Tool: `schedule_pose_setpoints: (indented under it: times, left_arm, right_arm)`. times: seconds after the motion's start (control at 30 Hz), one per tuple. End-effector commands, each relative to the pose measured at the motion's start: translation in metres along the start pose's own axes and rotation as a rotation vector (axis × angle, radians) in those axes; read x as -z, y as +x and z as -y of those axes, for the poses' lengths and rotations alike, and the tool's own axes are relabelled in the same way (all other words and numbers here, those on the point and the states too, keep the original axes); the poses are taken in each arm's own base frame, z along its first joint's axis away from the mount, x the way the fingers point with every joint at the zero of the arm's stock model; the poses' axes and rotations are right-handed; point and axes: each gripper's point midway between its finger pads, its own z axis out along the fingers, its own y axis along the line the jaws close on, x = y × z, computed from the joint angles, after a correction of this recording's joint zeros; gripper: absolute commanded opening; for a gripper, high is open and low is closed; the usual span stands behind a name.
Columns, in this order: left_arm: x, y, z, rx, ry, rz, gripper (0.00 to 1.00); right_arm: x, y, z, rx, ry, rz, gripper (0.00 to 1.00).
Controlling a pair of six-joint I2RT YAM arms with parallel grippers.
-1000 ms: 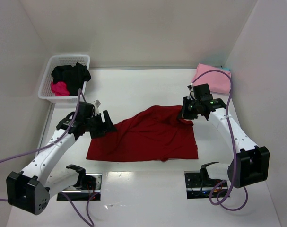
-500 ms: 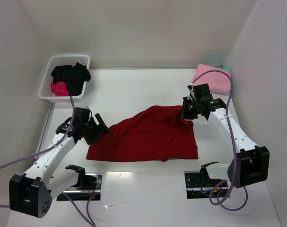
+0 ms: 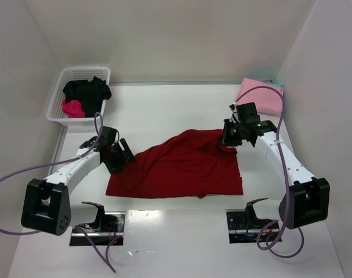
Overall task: Fold and stack the t-shirts
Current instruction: Flatten out the tshirt
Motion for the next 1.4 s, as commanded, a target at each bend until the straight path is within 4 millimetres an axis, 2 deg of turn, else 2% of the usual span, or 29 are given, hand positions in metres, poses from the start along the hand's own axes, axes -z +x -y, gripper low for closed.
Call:
schedule_pose_setpoints:
  times: [0.0, 0.07, 0.1, 0.2, 0.3, 0.53, 0.6, 0.77, 0.87, 1.13, 1.37]
  left_arm:
    - [0.020, -0.008, 0.029, -0.063, 0.119, 0.011, 0.82]
    - [0.036, 0.007, 0.030, -0.093, 0.170, -0.027, 0.79]
    - [0.038, 0.006, 0.031, -0.095, 0.177, -0.019, 0.79]
    - [0.044, 0.029, 0.041, -0.115, 0.238, -0.105, 0.76]
    - [0.050, 0.042, 0.032, -0.124, 0.206, -0.138, 0.77]
    - [0.057, 0.067, 0.029, -0.137, 0.238, -0.208, 0.77]
    - [0.060, 0.064, 0.030, -0.139, 0.239, -0.194, 0.77]
    - [0.058, 0.067, 0.017, -0.138, 0.172, -0.192, 0.79]
    - [0.057, 0.054, 0.015, -0.109, 0.123, -0.129, 0.81]
    - [0.053, 0.052, 0.004, -0.088, 0.046, -0.119, 0.81]
    - [0.046, 0.057, -0.001, -0.090, 0.008, -0.157, 0.69]
  right_arm:
    - [0.011, -0.015, -0.008, 0.013, -0.023, 0.049, 0.06]
    - [0.013, -0.015, -0.007, 0.012, -0.013, 0.053, 0.06]
    - [0.013, -0.015, -0.007, 0.012, -0.013, 0.053, 0.06]
    - [0.013, -0.015, -0.007, 0.012, -0.013, 0.053, 0.06]
    - [0.012, -0.017, -0.007, 0.012, -0.013, 0.053, 0.06]
    - [0.015, -0.016, -0.007, 0.012, -0.013, 0.053, 0.06]
    - [0.015, -0.016, -0.007, 0.012, -0.013, 0.053, 0.06]
    - [0.017, -0.016, -0.008, 0.015, -0.016, 0.061, 0.06]
    - [0.017, -0.016, -0.008, 0.015, -0.016, 0.061, 0.06]
    - [0.020, -0.017, -0.009, 0.017, -0.019, 0.070, 0.06]
    - [0.020, -0.017, -0.009, 0.017, -0.019, 0.070, 0.06]
